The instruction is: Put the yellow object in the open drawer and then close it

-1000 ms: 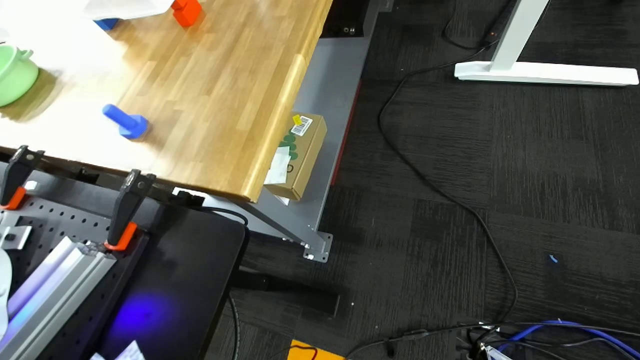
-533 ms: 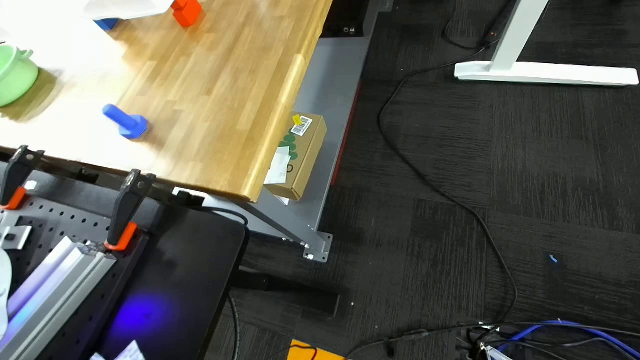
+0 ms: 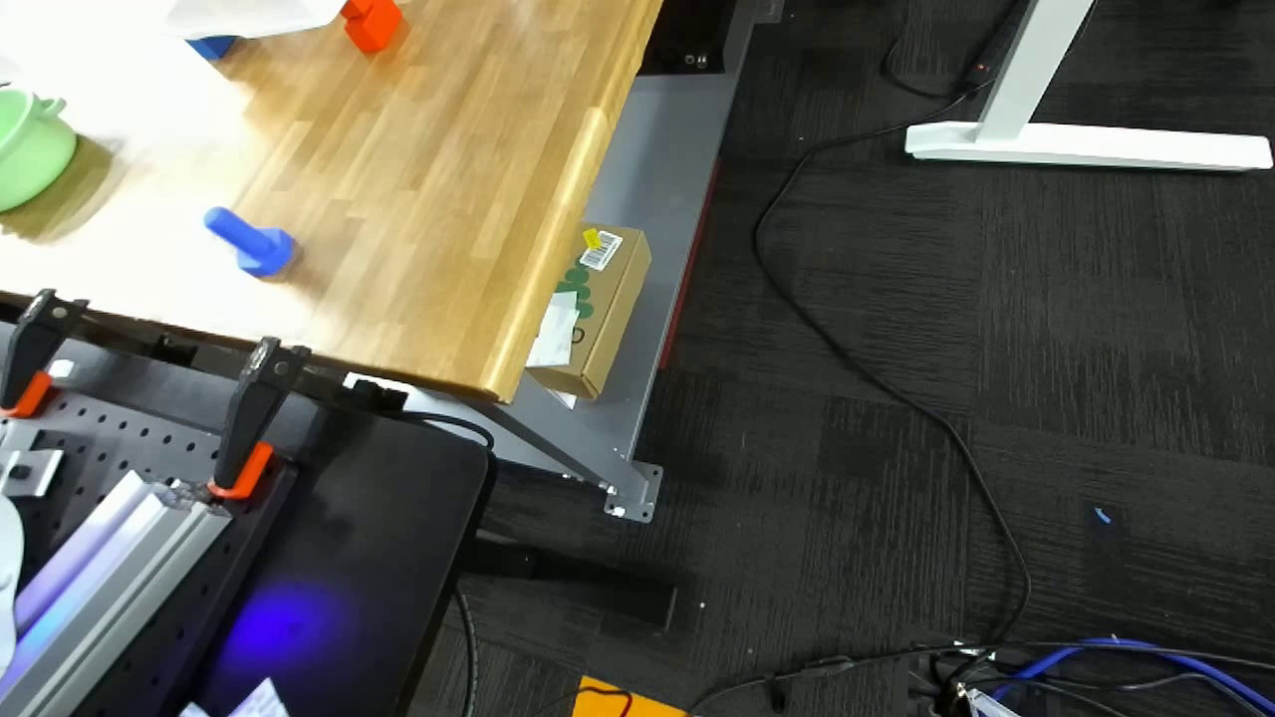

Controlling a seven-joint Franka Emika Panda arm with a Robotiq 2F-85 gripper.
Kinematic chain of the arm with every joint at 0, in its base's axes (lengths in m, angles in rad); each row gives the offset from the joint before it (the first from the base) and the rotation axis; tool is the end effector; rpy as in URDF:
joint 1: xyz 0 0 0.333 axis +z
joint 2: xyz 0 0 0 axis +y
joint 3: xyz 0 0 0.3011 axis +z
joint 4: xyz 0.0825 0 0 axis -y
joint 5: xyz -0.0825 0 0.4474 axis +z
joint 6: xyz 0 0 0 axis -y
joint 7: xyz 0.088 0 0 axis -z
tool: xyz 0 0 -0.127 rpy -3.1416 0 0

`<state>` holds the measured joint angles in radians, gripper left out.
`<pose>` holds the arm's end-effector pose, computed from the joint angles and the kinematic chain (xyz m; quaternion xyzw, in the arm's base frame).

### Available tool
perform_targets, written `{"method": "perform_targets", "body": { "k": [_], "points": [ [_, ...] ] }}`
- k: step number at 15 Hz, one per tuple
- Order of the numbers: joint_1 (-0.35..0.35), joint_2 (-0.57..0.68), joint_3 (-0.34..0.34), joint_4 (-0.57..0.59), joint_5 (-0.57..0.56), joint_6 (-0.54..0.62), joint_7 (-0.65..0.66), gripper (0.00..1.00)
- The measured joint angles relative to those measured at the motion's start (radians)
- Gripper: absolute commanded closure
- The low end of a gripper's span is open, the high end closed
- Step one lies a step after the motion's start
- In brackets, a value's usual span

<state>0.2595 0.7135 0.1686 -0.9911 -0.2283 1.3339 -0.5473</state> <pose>0.7089 0.2478 0.3836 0.8749 0.4456 -0.1839 0.0453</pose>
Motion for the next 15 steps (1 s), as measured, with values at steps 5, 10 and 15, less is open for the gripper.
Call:
{"method": "perform_targets", "body": {
  "k": [5,10,15],
  "points": [
    [0.007,-0.029,0.000,-0.005,-0.007,-0.002,0.007,0.62],
    [0.011,-0.132,0.004,-0.109,-0.012,0.007,0.054,0.62],
    [0.016,-0.270,0.011,-0.355,-0.004,0.115,0.142,0.62]
  ]
}}
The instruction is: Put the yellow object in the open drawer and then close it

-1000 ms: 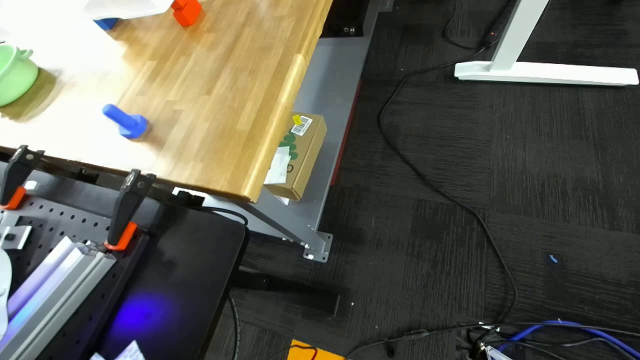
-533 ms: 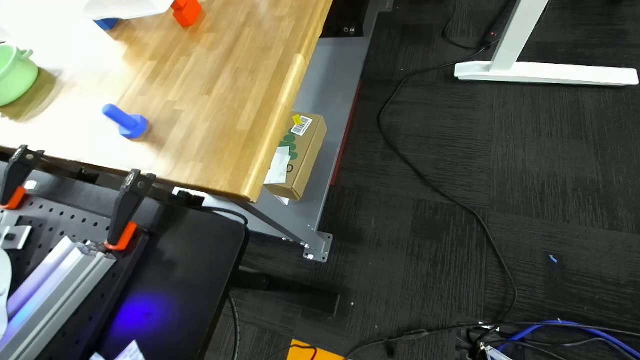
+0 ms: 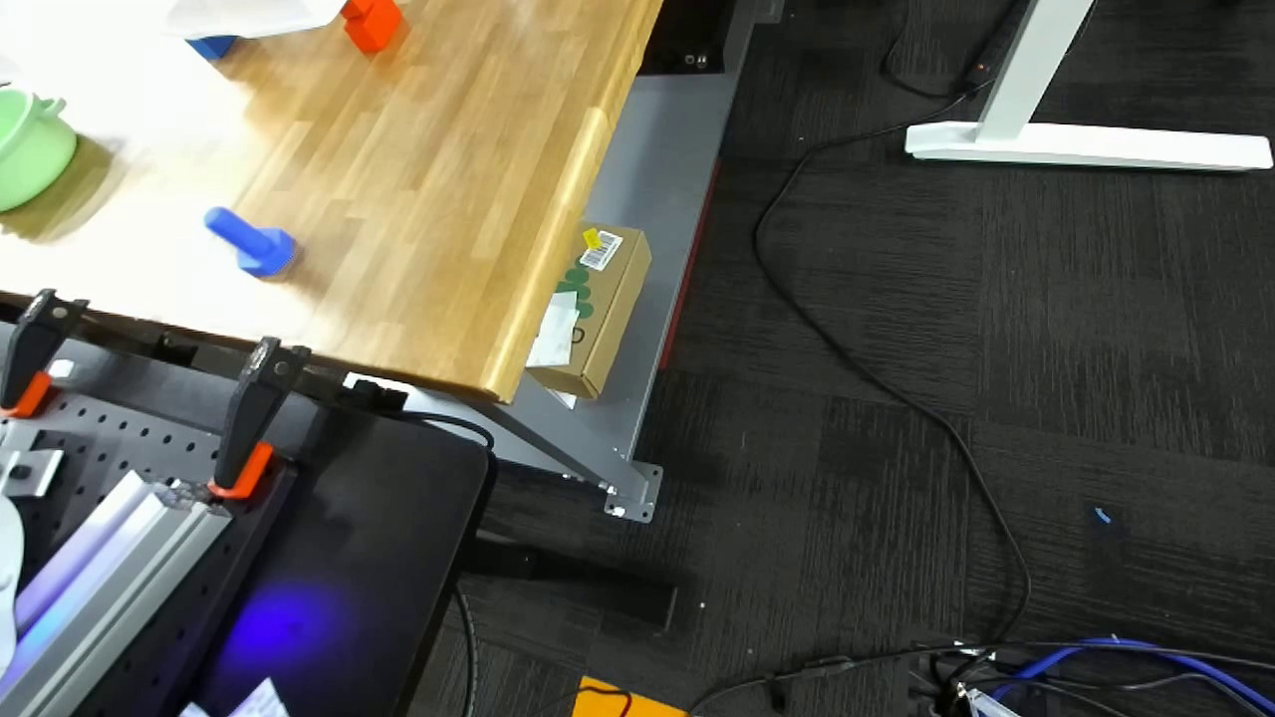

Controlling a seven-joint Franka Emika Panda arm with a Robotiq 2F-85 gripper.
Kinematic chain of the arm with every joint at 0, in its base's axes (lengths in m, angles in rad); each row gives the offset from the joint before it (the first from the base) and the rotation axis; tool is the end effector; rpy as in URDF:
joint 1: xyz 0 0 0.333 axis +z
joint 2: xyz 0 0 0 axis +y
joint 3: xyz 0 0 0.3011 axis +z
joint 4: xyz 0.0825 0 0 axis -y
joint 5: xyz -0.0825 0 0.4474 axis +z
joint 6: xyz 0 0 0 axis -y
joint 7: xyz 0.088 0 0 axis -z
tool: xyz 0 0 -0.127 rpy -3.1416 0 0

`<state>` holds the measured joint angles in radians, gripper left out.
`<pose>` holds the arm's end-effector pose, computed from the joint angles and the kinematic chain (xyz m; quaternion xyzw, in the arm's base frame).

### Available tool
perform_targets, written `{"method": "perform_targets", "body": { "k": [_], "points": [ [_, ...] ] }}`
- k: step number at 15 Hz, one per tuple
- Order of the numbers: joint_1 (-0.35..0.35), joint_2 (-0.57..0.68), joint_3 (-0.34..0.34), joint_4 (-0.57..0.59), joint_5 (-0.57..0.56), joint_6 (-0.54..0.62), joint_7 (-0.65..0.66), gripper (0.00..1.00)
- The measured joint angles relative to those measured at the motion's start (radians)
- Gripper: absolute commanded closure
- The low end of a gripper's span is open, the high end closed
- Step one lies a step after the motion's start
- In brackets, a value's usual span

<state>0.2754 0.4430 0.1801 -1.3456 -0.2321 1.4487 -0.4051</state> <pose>0.6490 0.2629 0.4098 0.8923 0.4130 -0.1633 0.0807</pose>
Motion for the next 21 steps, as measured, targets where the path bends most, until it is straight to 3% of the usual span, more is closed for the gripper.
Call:
{"method": "perform_targets", "body": {
  "k": [12,16,21],
  "points": [
    [-0.021,-0.366,0.001,-0.646,0.075,0.419,0.148,0.62],
    [-0.025,-0.431,0.000,-0.748,0.082,0.499,0.153,0.62],
    [-0.030,-0.464,0.000,-0.793,0.085,0.534,0.153,0.62]
  ]
}}
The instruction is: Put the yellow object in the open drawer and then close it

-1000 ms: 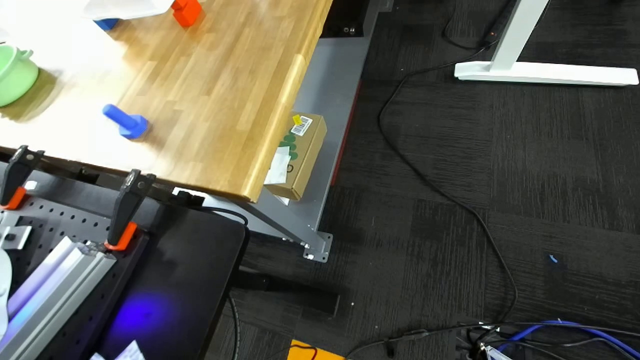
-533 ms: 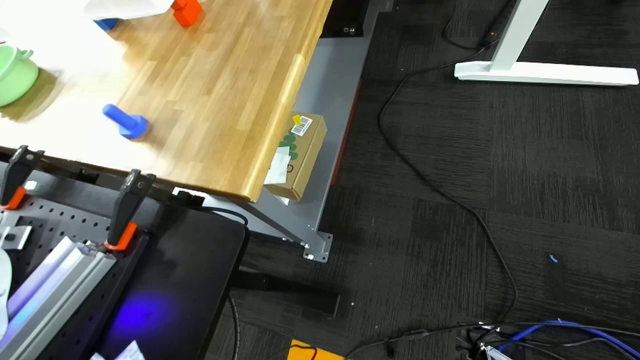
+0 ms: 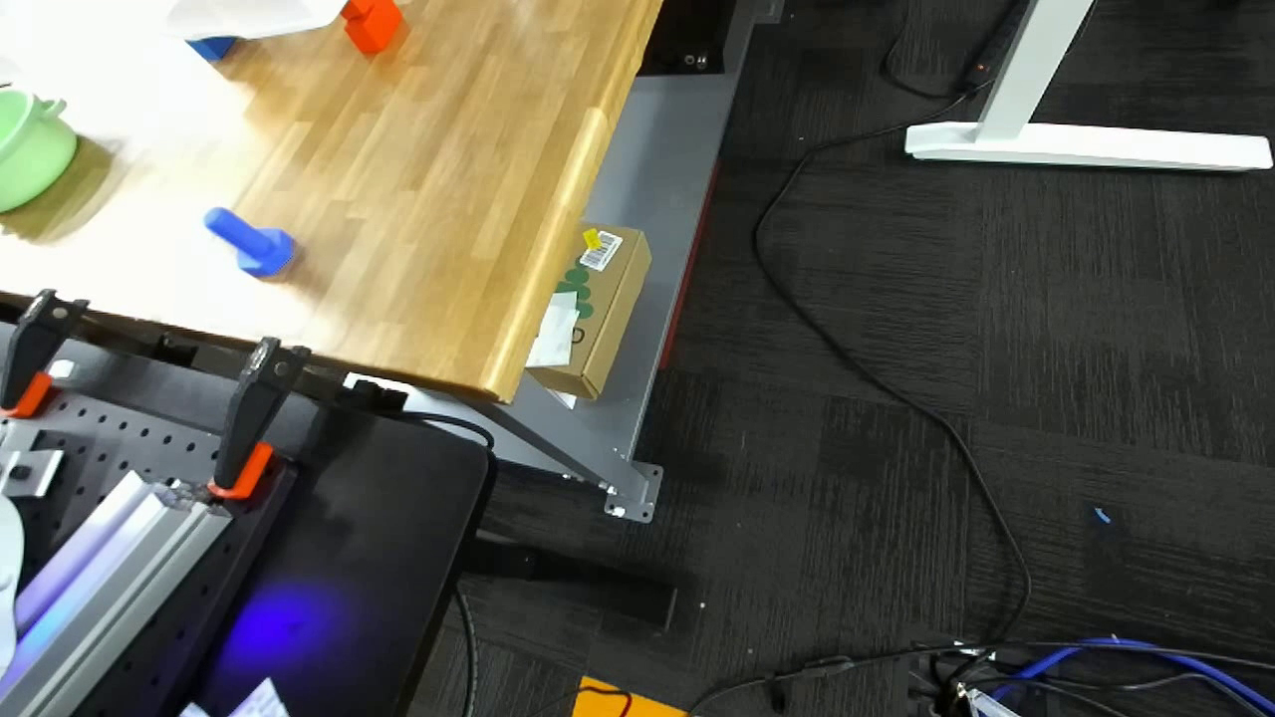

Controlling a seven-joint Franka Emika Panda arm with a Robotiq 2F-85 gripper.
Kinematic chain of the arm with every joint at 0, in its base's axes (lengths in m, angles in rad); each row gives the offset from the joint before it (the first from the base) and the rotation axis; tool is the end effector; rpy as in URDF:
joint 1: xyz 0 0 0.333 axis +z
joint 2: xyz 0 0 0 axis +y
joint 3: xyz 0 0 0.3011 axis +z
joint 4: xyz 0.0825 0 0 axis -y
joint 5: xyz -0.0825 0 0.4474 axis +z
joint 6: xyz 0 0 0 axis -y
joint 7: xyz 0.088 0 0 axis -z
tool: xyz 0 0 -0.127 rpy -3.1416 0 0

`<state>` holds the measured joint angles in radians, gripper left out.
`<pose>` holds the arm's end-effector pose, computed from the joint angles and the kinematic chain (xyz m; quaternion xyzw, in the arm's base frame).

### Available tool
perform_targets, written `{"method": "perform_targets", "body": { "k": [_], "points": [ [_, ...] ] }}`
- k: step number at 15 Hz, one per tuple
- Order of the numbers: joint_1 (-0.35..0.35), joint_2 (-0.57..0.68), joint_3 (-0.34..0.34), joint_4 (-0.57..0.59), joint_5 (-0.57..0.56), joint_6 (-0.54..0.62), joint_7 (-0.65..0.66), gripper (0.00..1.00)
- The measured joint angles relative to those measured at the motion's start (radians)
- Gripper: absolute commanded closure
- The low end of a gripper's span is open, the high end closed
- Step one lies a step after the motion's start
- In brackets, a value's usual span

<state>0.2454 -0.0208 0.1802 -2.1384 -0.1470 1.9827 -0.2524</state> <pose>0.5258 0.2253 0.3365 0.9271 0.3627 -0.0614 0.0726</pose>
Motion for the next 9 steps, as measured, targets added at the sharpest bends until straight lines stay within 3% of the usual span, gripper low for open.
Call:
{"method": "perform_targets", "body": {
  "k": [7,8,9],
  "points": [
    [-0.004,-0.019,-0.004,-0.024,0.010,0.025,0.000,0.62],
    [-0.005,-0.021,-0.004,-0.026,0.012,0.026,0.000,0.51],
    [-0.005,-0.023,-0.004,-0.027,0.013,0.026,0.000,0.23]
  ]
}}
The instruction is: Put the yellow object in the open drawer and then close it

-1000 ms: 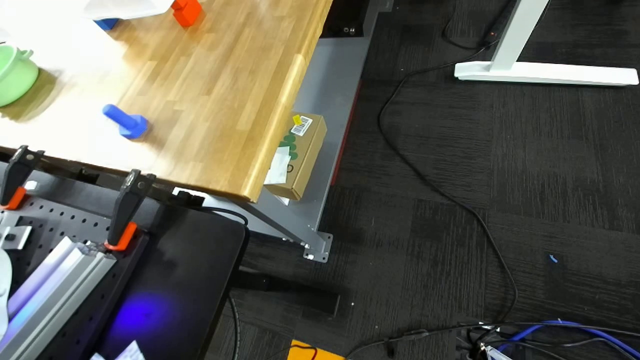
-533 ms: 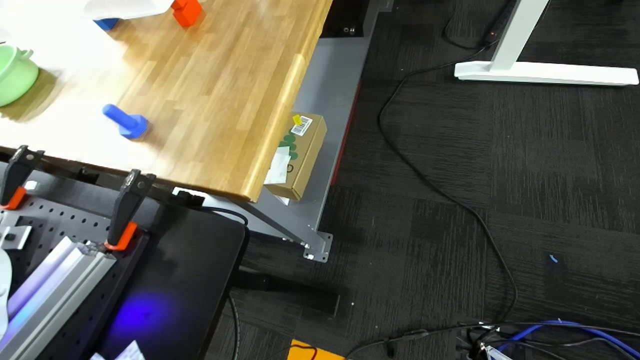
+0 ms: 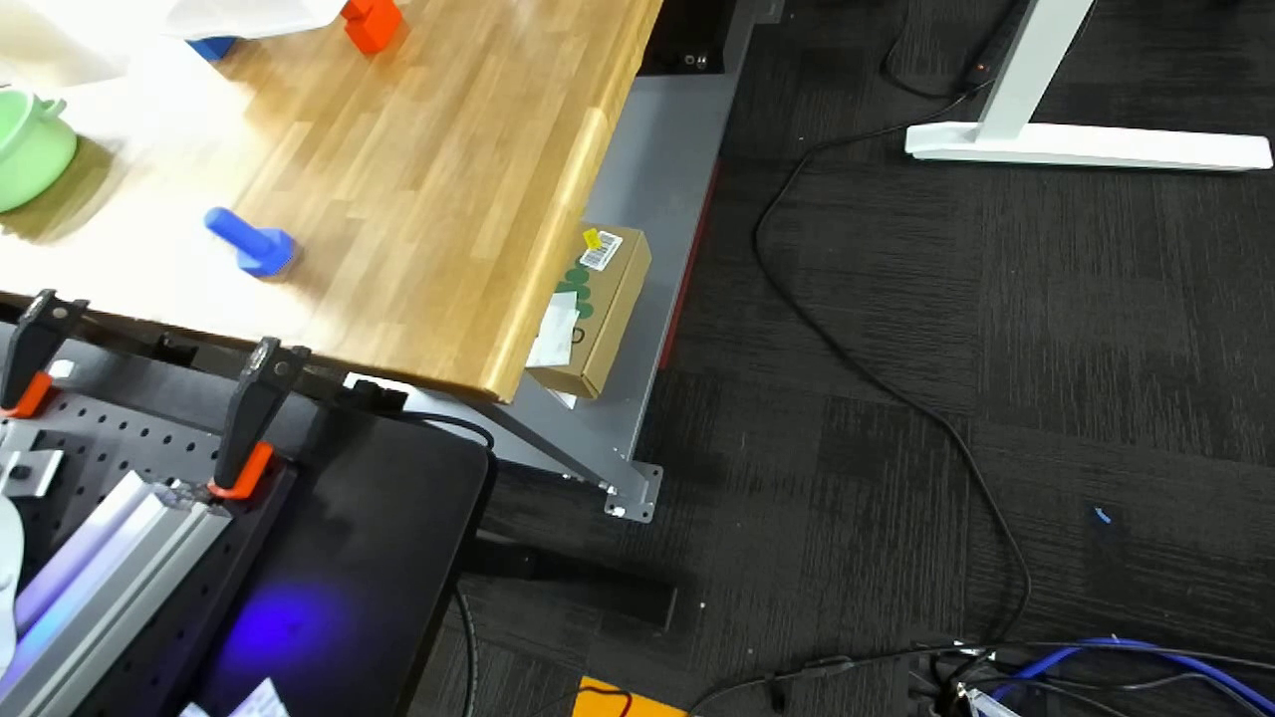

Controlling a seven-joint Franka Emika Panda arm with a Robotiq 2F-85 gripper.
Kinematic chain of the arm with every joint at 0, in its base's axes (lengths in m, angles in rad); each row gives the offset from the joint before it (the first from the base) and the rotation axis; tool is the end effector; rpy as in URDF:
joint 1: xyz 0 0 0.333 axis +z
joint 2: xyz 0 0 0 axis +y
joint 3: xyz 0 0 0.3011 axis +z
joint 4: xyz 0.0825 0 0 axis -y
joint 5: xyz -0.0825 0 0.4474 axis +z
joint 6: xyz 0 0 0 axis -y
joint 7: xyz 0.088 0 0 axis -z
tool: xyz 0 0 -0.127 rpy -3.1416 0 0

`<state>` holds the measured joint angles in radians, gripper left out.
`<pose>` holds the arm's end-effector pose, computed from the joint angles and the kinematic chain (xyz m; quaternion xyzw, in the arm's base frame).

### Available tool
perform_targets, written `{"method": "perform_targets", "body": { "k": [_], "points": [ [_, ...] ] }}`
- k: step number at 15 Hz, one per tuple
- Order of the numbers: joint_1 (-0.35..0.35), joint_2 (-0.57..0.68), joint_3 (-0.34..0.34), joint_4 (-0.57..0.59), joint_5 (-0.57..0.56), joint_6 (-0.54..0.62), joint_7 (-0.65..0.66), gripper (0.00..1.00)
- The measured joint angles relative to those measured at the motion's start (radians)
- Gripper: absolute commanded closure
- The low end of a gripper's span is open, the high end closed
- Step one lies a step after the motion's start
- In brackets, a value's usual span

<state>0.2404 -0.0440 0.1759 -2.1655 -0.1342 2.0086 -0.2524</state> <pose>0.5229 0.2198 0.3378 0.9304 0.3566 -0.0514 0.0673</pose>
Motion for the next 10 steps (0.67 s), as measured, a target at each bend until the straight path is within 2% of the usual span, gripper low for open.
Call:
{"method": "perform_targets", "body": {
  "k": [1,2,5,10],
  "points": [
    [0.000,-0.002,0.000,0.000,0.000,0.001,0.000,0.17],
    [0.000,-0.003,0.000,0.000,0.000,0.001,0.000,0.16],
    [0.001,-0.006,0.003,0.002,0.000,0.002,0.000,0.01],
    [0.005,-0.031,0.024,-0.001,-0.005,0.002,0.007,0.00]
  ]
}}
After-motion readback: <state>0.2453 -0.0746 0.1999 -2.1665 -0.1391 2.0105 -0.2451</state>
